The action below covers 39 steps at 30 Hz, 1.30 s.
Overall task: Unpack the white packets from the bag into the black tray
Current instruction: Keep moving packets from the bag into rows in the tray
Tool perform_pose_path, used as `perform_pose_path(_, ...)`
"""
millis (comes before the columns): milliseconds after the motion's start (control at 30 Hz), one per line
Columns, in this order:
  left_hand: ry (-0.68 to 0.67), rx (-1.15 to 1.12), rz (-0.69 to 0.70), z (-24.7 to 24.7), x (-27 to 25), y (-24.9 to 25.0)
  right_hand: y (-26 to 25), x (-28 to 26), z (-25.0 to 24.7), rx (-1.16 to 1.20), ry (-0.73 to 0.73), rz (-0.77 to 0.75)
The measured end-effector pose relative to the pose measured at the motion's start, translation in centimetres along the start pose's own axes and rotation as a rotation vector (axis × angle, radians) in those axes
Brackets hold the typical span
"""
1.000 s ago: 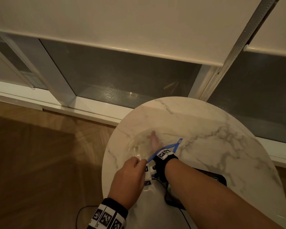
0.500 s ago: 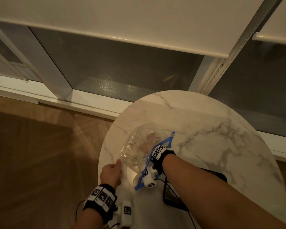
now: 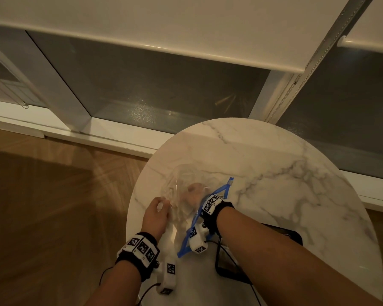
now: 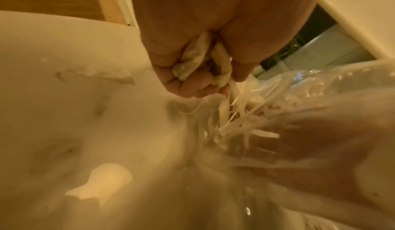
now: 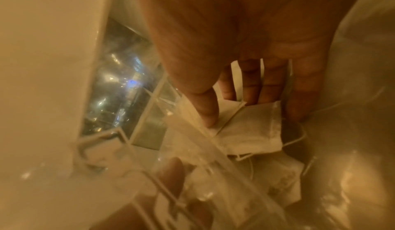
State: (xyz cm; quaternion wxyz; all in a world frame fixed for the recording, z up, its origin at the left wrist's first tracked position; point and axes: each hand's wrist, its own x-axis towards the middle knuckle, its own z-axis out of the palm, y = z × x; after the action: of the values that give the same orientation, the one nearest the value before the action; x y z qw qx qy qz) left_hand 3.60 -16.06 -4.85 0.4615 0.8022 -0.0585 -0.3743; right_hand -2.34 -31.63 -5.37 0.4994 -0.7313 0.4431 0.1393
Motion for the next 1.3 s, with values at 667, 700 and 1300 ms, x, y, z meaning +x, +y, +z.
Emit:
perform_pose_path(667, -0.362, 0.042, 0.457, -0.3, -1.2, 4.3, -0.6, -2.2, -1.5, 0.913, -0.206, 0.176)
perform_pose_path(700, -0.348, 0.044, 0.457, -0.4, -1.2, 4.4, -0.6, -2.3, -1.9, 0.922, -0.203, 0.161)
perform_pose_path(1300, 0.039, 0.048, 0.125, -2.3, 3.6, 0.8, -1.3, -5.0, -3.8, 0.653, -0.059, 0.214)
